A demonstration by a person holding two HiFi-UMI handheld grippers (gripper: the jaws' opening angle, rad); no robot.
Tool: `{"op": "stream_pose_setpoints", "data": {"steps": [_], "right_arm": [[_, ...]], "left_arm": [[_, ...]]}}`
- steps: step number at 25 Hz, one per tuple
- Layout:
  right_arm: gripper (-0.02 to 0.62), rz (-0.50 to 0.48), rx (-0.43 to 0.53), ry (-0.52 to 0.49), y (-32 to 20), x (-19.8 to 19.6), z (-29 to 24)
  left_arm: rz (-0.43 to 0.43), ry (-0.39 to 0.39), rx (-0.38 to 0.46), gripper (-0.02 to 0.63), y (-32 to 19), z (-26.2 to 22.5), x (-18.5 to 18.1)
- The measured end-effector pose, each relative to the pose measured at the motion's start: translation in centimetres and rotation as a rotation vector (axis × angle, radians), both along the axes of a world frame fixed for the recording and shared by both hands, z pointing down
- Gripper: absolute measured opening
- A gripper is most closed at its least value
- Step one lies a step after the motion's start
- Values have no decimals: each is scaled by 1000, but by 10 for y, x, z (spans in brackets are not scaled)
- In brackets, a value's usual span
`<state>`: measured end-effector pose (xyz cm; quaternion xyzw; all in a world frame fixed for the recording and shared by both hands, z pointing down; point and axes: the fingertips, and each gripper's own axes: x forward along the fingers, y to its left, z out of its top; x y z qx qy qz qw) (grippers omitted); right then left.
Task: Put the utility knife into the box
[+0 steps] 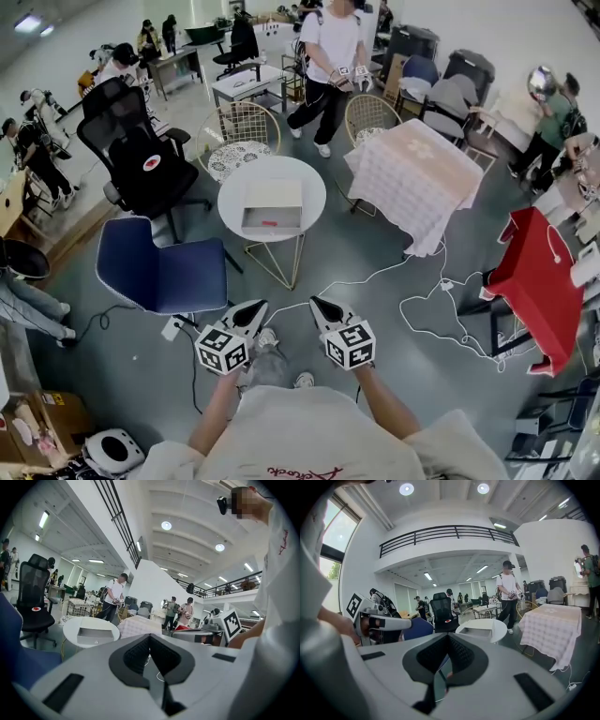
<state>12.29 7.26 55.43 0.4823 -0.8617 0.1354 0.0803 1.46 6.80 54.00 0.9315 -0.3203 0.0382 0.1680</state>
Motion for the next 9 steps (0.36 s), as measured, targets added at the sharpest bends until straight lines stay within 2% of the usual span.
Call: {"op": "stream_pose_setpoints", "data": {"steps": [9], "right_arm": [[17,-2,-4,-11,5,-12,-4]], "left_arm": [[-8,1,1,11,5,-2,-8]]}}
